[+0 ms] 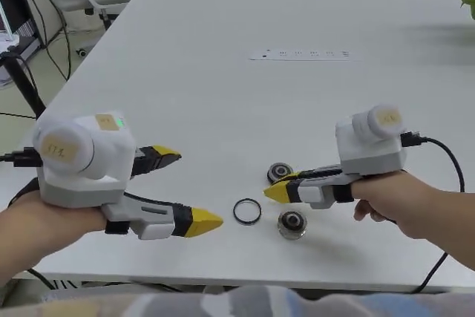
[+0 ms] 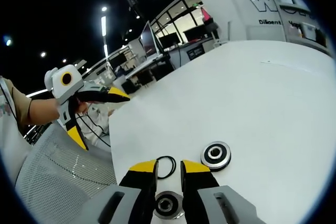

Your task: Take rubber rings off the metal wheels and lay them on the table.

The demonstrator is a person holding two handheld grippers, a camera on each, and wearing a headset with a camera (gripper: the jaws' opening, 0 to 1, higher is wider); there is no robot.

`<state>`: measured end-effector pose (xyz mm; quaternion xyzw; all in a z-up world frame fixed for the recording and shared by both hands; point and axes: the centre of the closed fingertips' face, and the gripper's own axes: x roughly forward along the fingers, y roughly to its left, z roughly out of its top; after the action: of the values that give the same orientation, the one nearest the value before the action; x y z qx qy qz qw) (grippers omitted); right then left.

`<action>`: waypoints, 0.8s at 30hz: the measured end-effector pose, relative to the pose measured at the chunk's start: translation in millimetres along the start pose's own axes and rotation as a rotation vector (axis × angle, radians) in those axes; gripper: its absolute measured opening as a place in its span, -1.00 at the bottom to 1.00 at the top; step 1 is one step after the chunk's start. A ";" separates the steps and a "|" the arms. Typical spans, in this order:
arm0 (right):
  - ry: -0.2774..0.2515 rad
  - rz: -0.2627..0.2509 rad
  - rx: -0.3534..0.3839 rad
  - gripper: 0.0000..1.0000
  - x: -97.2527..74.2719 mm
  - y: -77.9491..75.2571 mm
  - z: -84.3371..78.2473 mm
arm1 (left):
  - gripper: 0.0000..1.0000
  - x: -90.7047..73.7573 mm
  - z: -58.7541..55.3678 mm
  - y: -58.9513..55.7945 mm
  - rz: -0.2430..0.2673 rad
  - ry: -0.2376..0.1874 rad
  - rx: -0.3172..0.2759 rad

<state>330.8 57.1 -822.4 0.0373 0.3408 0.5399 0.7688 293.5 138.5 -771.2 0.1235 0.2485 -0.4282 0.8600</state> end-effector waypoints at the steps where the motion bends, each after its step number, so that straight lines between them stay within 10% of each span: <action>1: -0.002 -0.001 -0.010 -0.71 -3.0 0.1 2.0 | 0.55 0.6 0.4 0.1 0.000 0.000 0.000; 24: 0.005 -0.083 -0.117 -0.48 -38.0 -24.0 9.3 | 0.45 42.1 16.5 14.3 -0.039 0.030 0.026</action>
<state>348.3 17.6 -807.1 -0.0230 0.3119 0.5265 0.7906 331.6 111.7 -779.7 0.1360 0.2582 -0.4461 0.8461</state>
